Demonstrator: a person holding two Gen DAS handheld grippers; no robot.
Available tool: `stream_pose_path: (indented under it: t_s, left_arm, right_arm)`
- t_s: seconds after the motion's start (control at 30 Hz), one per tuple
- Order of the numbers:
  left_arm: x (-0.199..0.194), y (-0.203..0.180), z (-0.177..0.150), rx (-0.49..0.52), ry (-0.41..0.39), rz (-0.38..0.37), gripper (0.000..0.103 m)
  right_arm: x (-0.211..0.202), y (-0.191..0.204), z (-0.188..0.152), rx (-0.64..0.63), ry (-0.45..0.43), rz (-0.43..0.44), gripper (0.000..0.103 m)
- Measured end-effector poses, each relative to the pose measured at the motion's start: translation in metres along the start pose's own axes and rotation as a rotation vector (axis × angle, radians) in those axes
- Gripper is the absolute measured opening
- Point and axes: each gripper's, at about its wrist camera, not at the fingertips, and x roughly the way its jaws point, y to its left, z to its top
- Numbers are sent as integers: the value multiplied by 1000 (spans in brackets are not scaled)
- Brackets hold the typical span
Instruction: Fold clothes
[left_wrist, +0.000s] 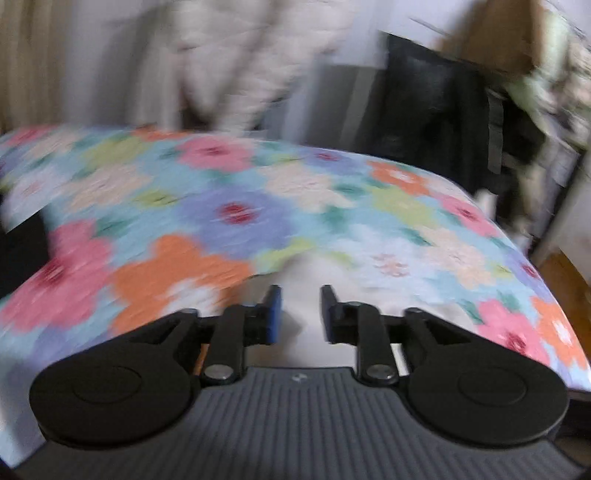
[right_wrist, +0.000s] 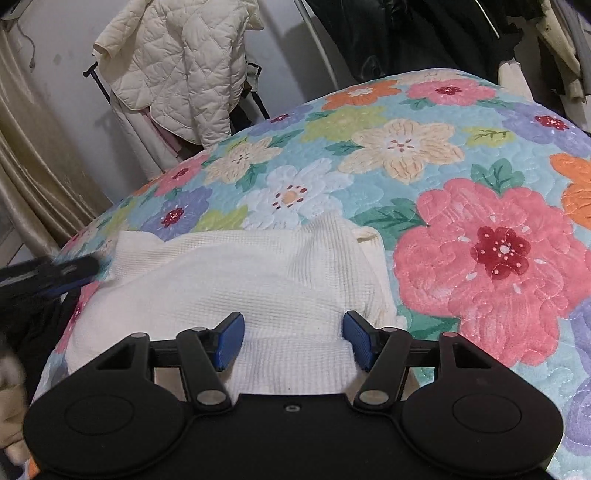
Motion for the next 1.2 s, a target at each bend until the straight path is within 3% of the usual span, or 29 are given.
stream_pose_path:
  t_s: [0.07,0.17,0.2,0.23,0.27,0.33,0.43,0.53,0.6,0.63,0.73,0.77,0.83,0.9,1.03,1.2]
  left_arm:
    - [35,-14,7,82,108,8,30]
    - [75,0,18,-14,202,81,25]
    - [80,6,21,-44,200,107,19]
    - [83,6,23,-15,195,147,20]
    - [87,2,21,54,184,212,38]
    - [87,-5,12,149,164,271,43]
    - [72,-2,4,130,143,275,44]
    - [41,2,0,150,112,352,50]
    - [18,18,-1,79,113,361,50]
    - [7,27,-3,34,115,352,50]
    - [-28,66,-19,-257,132,120,51]
    - [-38,77,-25,-345,139,46,51]
    - [-50,85,-37,-439,162,-58,51]
    - [-59,80,-47,-461,190,-124,55]
    - [-62,73,-65,-592,225,-227,61]
    - [-47,66,-98,-822,276,-270,64]
  right_arm:
    - [0,0,1,-10,1,2,66]
    - [-1,-5,2,13,-5,7,66]
    - [-1,-6,3,21,-7,9,66]
    - [-2,-8,4,28,-9,11,66]
    - [-2,-9,4,36,-11,13,66]
    - [-3,-12,5,51,-15,17,66]
    - [-5,-17,7,74,-21,22,67]
    - [-7,-22,9,97,-29,24,66]
    - [-24,-31,10,128,-48,-87,70]
    - [-35,-39,9,157,-56,-131,70]
    - [-72,-68,2,356,-125,-9,71]
    - [-85,-77,0,424,-147,36,74]
    - [-97,-94,-11,591,-169,228,79]
    - [-99,-98,-23,654,-142,323,81]
    - [-89,-99,-48,715,-39,265,81]
    - [-64,-104,-70,850,57,354,81]
